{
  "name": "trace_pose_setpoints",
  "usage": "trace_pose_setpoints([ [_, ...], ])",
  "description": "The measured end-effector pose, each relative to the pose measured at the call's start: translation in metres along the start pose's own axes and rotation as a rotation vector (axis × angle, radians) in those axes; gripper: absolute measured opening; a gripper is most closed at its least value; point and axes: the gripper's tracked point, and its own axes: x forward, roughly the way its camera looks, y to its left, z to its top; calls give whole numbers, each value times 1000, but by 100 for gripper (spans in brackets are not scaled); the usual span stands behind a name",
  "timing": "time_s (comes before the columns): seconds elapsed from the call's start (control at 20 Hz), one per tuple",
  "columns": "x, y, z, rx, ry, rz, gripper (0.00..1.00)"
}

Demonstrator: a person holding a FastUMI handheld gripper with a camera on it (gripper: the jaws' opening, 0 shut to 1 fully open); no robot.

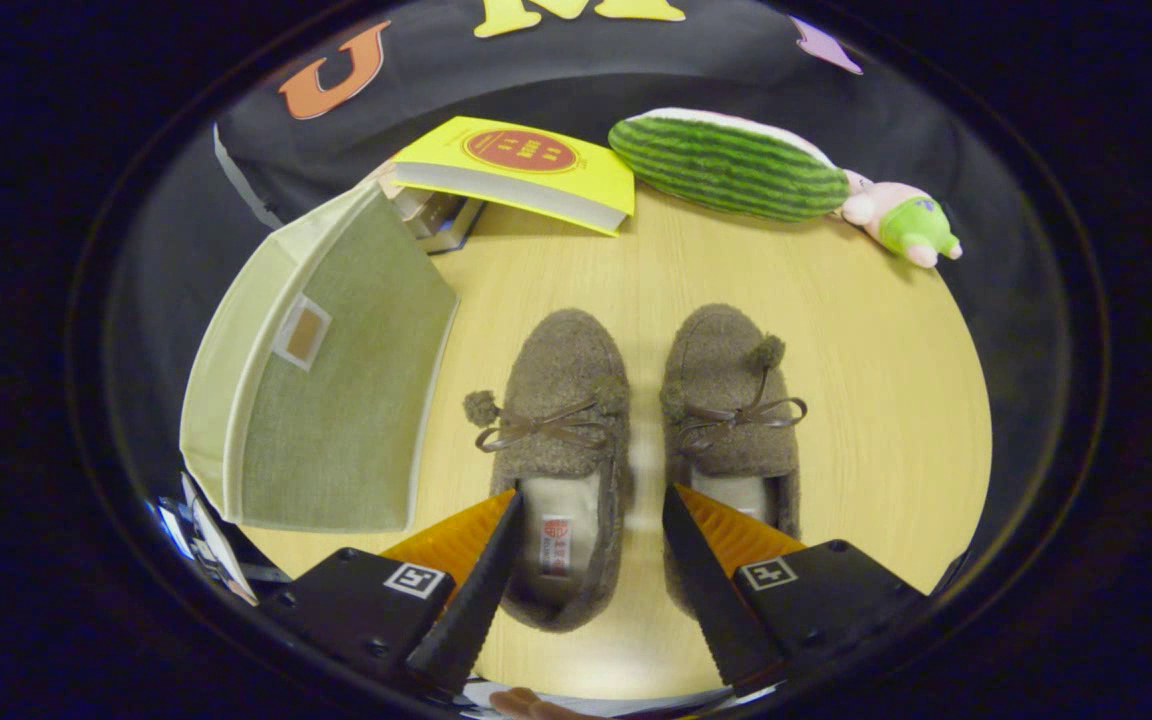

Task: Open the storage box then place both shoes into the box .Put the left shoe in first, then the right shoe, with the right side of both shoes facing outward in a uniform manner.

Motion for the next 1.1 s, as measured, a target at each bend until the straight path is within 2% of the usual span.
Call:
trace_pose_setpoints([
  [0.1,10,0,3,2,11,4,80],
  [0.3,34,-4,-1,18,87,-33,43],
  [0.35,41,-2,-3,23,109,-16,31],
  [0.45,44,1,3,16,98,12,22],
  [0.55,40,-1,2,62,99,25,10],
  [0.75,32,2,0,185,122,67,6],
  [1.1,-34,28,26,174,45,94,6],
])
